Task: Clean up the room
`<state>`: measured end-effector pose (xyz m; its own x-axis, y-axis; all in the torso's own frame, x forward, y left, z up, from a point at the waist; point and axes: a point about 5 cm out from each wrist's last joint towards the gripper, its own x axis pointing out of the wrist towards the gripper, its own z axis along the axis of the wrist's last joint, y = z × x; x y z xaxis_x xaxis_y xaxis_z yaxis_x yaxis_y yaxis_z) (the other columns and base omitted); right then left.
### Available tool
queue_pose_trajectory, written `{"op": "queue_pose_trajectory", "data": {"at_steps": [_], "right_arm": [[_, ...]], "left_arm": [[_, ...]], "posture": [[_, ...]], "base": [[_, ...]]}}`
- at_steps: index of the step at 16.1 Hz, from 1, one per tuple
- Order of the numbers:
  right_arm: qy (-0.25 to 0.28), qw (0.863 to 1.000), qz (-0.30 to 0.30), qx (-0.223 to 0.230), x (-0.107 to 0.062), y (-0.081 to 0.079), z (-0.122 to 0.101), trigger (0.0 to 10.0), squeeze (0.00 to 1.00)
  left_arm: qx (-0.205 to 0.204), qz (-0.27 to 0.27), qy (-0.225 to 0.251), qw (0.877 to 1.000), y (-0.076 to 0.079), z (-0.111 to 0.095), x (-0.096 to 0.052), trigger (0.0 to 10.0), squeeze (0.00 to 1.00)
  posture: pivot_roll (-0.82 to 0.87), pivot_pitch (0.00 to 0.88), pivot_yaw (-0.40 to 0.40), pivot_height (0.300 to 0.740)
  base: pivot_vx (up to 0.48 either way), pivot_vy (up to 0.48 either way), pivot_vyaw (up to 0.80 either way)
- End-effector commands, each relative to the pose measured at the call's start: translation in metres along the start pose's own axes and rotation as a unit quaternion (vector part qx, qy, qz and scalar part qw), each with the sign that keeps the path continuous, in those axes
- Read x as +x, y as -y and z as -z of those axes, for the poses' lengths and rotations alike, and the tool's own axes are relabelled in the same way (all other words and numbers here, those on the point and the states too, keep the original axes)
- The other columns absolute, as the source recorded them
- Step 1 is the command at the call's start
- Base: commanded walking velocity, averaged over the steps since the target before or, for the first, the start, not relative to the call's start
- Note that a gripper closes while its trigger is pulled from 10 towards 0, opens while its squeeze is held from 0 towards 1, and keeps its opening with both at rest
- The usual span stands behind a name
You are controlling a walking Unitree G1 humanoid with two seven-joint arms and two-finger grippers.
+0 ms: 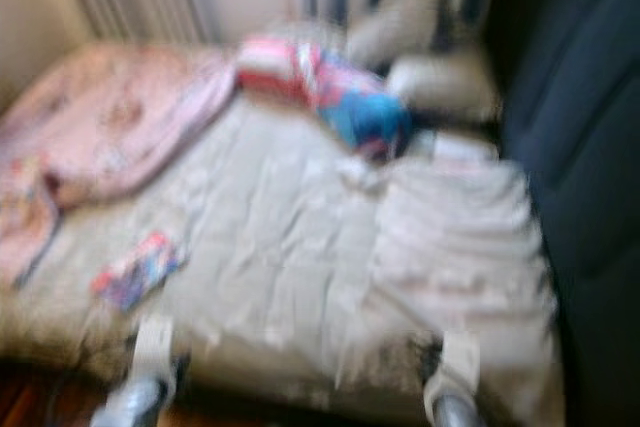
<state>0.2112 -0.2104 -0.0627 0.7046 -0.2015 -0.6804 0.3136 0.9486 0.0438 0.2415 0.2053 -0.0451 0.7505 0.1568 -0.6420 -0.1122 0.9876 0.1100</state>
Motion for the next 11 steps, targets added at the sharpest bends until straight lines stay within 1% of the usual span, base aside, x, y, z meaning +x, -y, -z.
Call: {"op": "queue_pose_trajectory", "data": {"at_steps": [1, 3, 6, 8, 9, 11], "right_arm": [[0.006, 1.0, -0.006, 0.005, 0.001, -0.007, -0.004, 10.0, 0.0], [-0.003, 1.0, -0.005, 0.001, 0.0, -0.009, 0.0, 10.0, 0.0], [-0.009, 1.0, -0.007, -0.005, -0.001, -0.01, 0.007, 10.0, 0.0], [-0.01, 1.0, -0.007, -0.007, -0.001, -0.009, 0.006, 10.0, 0.0], [-0.009, 1.0, -0.012, -0.012, -0.001, -0.01, 0.006, 10.0, 0.0], [-0.006, 1.0, -0.019, -0.003, -0.002, -0.012, 0.007, 10.0, 0.0]], "left_arm": [[0.001, -0.008, -0.006, 1.0, -0.007, 0.002, 0.0, 10.0, 0.0], [-0.004, -0.007, -0.005, 1.0, -0.006, 0.0, 0.0, 10.0, 0.0], [-0.01, -0.005, -0.012, 1.0, -0.005, 0.004, -0.001, 10.0, 0.0], [0.002, 0.001, -0.019, 1.0, -0.003, 0.008, -0.002, 10.0, 0.0], [0.017, 0.009, -0.026, 0.999, -0.001, 0.012, -0.003, 10.0, 0.0], [0.023, 0.013, -0.034, 0.999, 0.001, 0.019, -0.004, 10.0, 0.0]], "posture": [[0.09, 0.065, 0.025, 0.74], [0.11, 0.057, 0.027, 0.74], [0.1, 0.047, 0.024, 0.74], [0.09, 0.045, 0.027, 0.74], [0.08, 0.04, 0.028, 0.74], [0.07, 0.034, 0.029, 0.74]], "base": [[0.0, 0.48, 0.0], [0.0, 0.48, 0.0], [0.0, 0.48, 0.0], [0.0, 0.48, 0.0], [0.0, 0.48, 0.0], [0.0, 0.48, 0.0]]}}
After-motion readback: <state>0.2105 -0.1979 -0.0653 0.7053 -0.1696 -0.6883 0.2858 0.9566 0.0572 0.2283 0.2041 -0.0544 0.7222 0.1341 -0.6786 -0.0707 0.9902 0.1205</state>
